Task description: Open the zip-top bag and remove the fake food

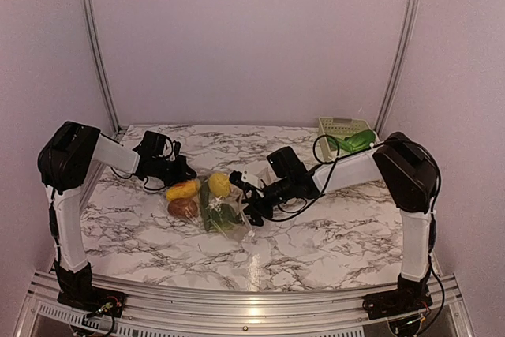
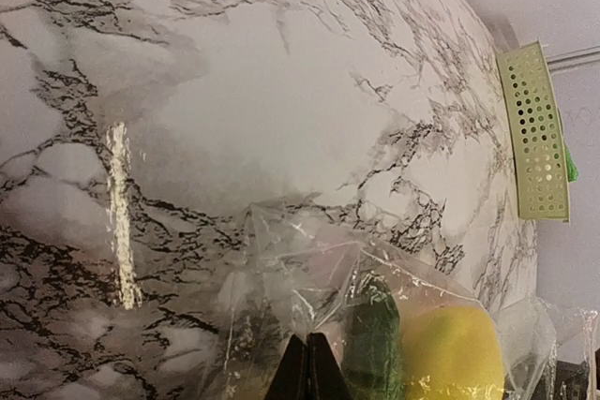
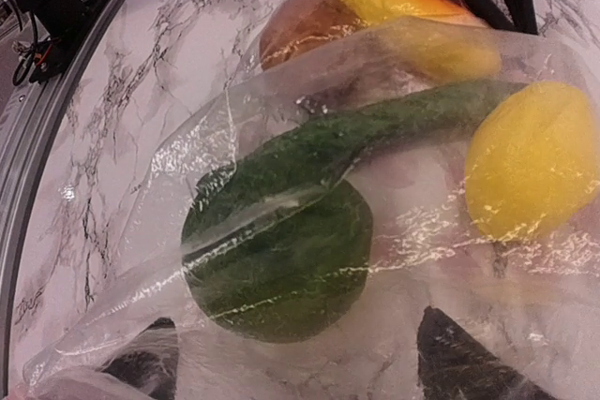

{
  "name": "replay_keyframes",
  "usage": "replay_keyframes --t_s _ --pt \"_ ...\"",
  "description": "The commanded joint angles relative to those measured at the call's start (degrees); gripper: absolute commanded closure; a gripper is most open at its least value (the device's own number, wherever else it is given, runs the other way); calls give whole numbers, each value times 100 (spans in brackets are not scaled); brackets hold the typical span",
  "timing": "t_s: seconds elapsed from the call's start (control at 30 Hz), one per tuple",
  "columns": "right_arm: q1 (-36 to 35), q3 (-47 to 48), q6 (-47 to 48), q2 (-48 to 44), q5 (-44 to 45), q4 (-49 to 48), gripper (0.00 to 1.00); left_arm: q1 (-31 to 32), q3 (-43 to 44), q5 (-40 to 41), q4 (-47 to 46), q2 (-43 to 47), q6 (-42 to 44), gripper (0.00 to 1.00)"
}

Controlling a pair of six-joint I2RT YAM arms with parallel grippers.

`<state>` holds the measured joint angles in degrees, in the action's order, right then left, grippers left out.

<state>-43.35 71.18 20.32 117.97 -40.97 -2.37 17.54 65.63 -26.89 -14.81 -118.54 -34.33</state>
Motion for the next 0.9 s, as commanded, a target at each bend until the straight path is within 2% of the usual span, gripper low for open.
replay_keyframes --t_s 0.0,0.27,0.6,0.67,0.87 --pt "-362 -282 -91 -3 551 -628 15 -7 -305 252 -1 -50 -189 100" --pt "-601 -107 -462 282 971 -1118 10 135 -720 703 -30 120 -456 100" --pt "-633 309 -713 603 1212 -1157 10 209 -864 774 -10 211 -490 100" --pt "-635 298 -673 555 1151 -1176 16 214 -814 743 46 202 -461 100" --pt "-554 -4 -713 -70 1249 -938 50 93 -633 760 289 311 -311 100"
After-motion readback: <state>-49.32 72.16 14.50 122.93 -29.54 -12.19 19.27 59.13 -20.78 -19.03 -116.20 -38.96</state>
